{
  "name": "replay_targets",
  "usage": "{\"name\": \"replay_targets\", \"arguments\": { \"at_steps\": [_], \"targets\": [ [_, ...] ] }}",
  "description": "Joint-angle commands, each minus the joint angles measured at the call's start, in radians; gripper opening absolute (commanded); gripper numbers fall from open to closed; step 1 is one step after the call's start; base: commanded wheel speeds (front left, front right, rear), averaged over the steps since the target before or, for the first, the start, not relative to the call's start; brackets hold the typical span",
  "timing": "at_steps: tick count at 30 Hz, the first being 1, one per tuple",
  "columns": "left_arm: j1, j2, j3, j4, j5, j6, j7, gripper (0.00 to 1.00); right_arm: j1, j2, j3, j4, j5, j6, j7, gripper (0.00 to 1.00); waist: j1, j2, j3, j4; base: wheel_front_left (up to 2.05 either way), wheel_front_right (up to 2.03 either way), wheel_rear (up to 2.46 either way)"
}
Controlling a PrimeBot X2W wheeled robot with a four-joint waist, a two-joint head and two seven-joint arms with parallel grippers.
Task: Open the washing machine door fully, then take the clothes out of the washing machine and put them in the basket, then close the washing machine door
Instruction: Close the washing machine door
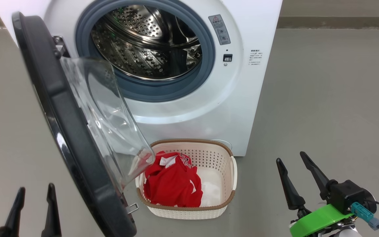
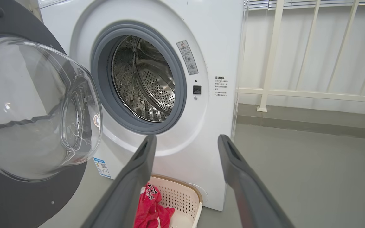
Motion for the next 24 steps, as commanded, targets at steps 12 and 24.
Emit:
{"name": "replay_targets", "arguments": {
  "at_steps": [12,24],
  "targets": [
    [0.025,-0.003,0.030,-0.014,0.009,-0.006,-0.012,1.00,-0.033,-0.003,0.021,-0.021,0.003,0.006,-0.006,1.00,0.0000,0.0000,-0.002,-0.014,0.00,0.00,0.00],
    [0.030,-0.005,0.040,-0.003,0.014,-0.006,-0.012,1.00,-0.027,-0.005,0.024,-0.020,0.005,0.006,-0.006,1.00,0.0000,0.0000,-0.013,-0.021,0.00,0.00,0.00]
  ]
}}
